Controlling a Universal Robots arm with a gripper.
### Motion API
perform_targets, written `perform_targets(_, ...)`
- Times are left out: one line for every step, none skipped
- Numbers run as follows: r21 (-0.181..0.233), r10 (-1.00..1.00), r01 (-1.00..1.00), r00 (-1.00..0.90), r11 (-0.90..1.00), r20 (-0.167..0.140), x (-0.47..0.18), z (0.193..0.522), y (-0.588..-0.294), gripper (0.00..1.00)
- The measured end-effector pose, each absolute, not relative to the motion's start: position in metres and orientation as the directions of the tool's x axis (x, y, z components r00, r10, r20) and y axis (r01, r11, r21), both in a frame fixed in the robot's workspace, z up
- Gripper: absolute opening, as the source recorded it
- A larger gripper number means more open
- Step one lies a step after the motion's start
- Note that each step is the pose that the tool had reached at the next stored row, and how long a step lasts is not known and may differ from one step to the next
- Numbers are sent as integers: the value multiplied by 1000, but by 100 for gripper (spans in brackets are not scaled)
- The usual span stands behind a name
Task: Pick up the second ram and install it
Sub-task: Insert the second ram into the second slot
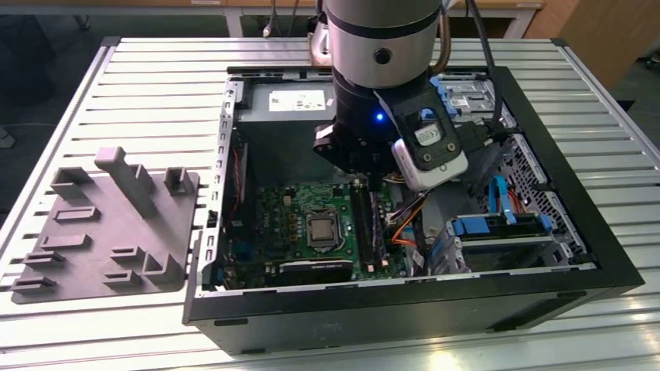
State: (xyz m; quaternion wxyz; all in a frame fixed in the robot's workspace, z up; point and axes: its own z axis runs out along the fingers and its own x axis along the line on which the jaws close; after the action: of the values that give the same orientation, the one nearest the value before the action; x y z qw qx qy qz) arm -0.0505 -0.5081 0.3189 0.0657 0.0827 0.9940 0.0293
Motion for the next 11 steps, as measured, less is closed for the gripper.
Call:
perform_targets(69, 168, 161, -978, 985, -126, -51, 319, -508, 12)
perform_targets(69, 168, 160, -978, 985, -126, -50, 319, -508, 12)
perform_targets(69, 166, 158, -978, 985, -126, -50, 318, -508, 12)
perform_targets(69, 162, 154, -979, 986, -126, -50, 318, -507, 12)
perform_targets(69, 157, 149, -980, 986, -126, -50, 317, -507, 12)
perform_targets(69, 152, 145, -980, 987, -126, -50, 316, -506, 12)
perform_targets(69, 147, 139, -981, 988, -126, -50, 315, -505, 12)
perform_targets(69, 141, 133, -982, 989, -126, -50, 314, -504, 12)
perform_targets(69, 137, 129, -983, 989, -126, -50, 313, -504, 12)
perform_targets(69, 133, 125, -983, 990, -126, -50, 311, -504, 12)
perform_targets(69, 130, 122, -984, 990, -126, -50, 309, -503, 12)
